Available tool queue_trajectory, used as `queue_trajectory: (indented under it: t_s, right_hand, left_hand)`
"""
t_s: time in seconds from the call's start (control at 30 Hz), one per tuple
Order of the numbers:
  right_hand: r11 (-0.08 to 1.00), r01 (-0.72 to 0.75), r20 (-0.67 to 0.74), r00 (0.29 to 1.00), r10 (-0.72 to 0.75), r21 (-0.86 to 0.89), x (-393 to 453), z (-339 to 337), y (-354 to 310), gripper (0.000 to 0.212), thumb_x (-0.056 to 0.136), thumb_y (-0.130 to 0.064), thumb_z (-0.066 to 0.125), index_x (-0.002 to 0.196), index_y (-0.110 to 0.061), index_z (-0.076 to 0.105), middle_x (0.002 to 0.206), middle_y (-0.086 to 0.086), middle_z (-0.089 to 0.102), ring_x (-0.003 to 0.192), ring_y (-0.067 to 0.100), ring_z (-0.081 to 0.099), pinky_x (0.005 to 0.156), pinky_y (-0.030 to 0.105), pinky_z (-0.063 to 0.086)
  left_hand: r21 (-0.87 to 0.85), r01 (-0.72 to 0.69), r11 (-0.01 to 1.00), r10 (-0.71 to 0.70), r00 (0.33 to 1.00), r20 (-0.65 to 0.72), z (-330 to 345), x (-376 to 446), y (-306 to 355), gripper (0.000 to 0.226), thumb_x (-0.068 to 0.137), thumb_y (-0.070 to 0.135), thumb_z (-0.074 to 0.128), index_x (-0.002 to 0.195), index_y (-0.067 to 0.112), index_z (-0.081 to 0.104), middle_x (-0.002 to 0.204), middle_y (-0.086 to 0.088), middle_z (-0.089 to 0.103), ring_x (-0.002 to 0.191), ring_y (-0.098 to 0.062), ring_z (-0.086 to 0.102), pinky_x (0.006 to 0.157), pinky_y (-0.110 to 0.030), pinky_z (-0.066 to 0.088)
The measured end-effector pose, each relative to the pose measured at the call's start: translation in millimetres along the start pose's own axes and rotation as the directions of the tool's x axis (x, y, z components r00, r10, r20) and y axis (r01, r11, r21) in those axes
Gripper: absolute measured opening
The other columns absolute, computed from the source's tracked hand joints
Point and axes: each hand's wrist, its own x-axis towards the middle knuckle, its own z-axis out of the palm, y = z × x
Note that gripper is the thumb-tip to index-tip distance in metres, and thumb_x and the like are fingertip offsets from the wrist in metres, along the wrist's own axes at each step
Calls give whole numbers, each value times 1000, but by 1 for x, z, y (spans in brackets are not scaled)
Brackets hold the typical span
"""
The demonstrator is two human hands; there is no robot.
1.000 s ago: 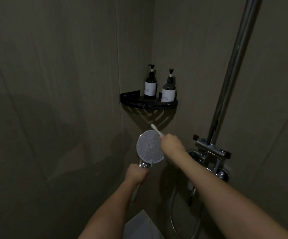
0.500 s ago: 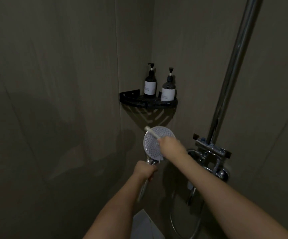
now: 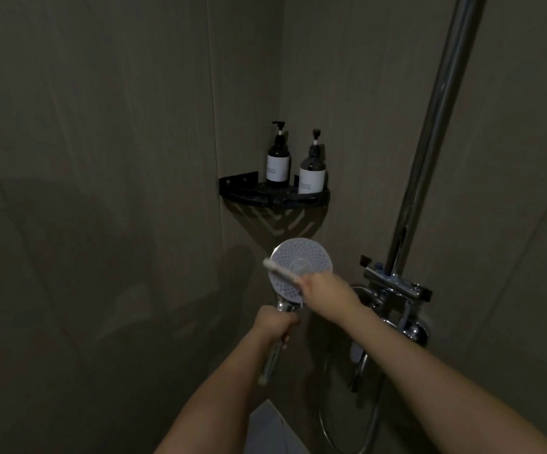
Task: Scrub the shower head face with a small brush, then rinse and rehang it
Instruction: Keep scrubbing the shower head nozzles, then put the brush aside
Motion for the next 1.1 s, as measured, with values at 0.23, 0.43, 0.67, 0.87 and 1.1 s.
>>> queue_trajectory:
  t_s: [0.23,0.43,0.67,0.87,1.1]
  right_hand:
    - [993,-119,-135,984,120,12,10,-15,18,36,101,-22,30,116,-7,59,104,13,67,92,27,65,64,29,52]
    - [982,-159,-75,986,152,-98,8,-7,27,35,100,-27,31,119,-15,58,101,9,65,81,21,61,65,31,49]
    - [984,-133,-81,989,123,-121,1,-4,32,38,101,-32,30,113,-14,61,96,10,66,88,26,66,71,36,54]
    - [991,-110,-14,994,109,-81,-7,-1,18,36,100,-29,32,113,-11,60,101,11,65,92,28,65,74,36,51]
    - [986,-99,13,995,101,-137,-8,-1,19,38,101,-32,31,109,-10,60,100,11,65,92,28,65,73,37,50]
  left_hand:
    - [-50,-4,999,4,1000,-11,0,7,3,32,79,4,62,51,4,46,26,-1,41,22,-11,37,31,-17,33]
    - [-50,-20,999,20,1000,-4,6,8,11,32,77,3,62,50,4,45,27,-1,41,21,-11,36,30,-17,32]
    - [-67,-29,997,28,999,-20,5,10,8,34,78,3,62,48,2,46,25,-2,41,21,-12,36,30,-17,32]
    - [-64,-26,998,25,999,-27,1,7,7,34,79,2,61,49,3,46,25,-1,40,21,-11,36,30,-16,32]
    - [-95,-8,995,6,1000,-22,1,3,5,34,80,2,59,50,6,44,25,1,38,20,-10,34,30,-14,30]
